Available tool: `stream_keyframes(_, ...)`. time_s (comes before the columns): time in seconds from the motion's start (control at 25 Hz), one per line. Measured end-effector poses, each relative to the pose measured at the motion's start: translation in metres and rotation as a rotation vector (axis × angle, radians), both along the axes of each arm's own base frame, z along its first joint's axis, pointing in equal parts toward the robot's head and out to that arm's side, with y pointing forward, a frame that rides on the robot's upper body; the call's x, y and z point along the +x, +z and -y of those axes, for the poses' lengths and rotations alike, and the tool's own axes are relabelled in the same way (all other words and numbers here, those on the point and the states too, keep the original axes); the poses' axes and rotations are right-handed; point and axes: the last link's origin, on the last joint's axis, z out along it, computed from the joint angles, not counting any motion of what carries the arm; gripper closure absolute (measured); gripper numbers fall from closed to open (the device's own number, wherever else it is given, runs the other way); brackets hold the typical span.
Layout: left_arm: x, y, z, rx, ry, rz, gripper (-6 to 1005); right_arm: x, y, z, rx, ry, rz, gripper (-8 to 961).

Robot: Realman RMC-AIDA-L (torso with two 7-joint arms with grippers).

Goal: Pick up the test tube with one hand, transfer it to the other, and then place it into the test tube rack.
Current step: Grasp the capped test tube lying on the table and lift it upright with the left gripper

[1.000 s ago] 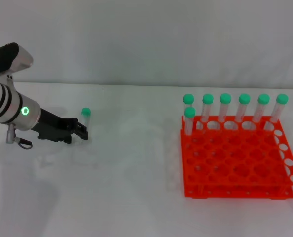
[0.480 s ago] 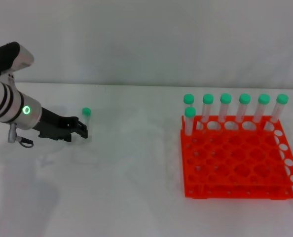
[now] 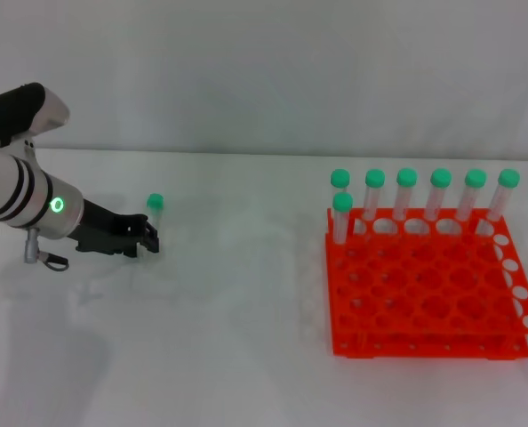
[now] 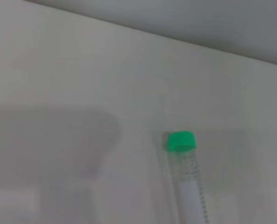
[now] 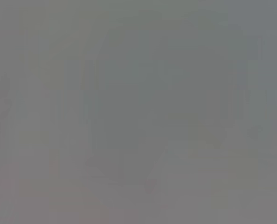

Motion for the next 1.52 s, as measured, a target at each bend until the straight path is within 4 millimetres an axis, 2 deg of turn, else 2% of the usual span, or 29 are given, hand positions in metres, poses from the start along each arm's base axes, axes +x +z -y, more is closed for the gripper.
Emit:
stream_keyframes(0.24,-0.004,0.002,0.0,0.014,0.003,-0.011,648,-0.001,0.0,0.0,0.002,0.004,0.0,97)
stream_keyframes(0.6,-0.001,0.002,-0.002,0.013,-0.008,-0.015,649,-0.002,0.0,0.0,0.002,0.011,-0.001,97)
stream_keyframes(1.24,-0.014,0.007,0.001,0.042,0.016,-0.025,651,0.0,-0.001,0.002,-0.001,0.003,-0.002,97)
stream_keyframes(1.52,-0.013,0.007,0.0,0.041,0.008,-0.033,715,0.0,0.0,0.002,0.002,0.008,-0.002,97)
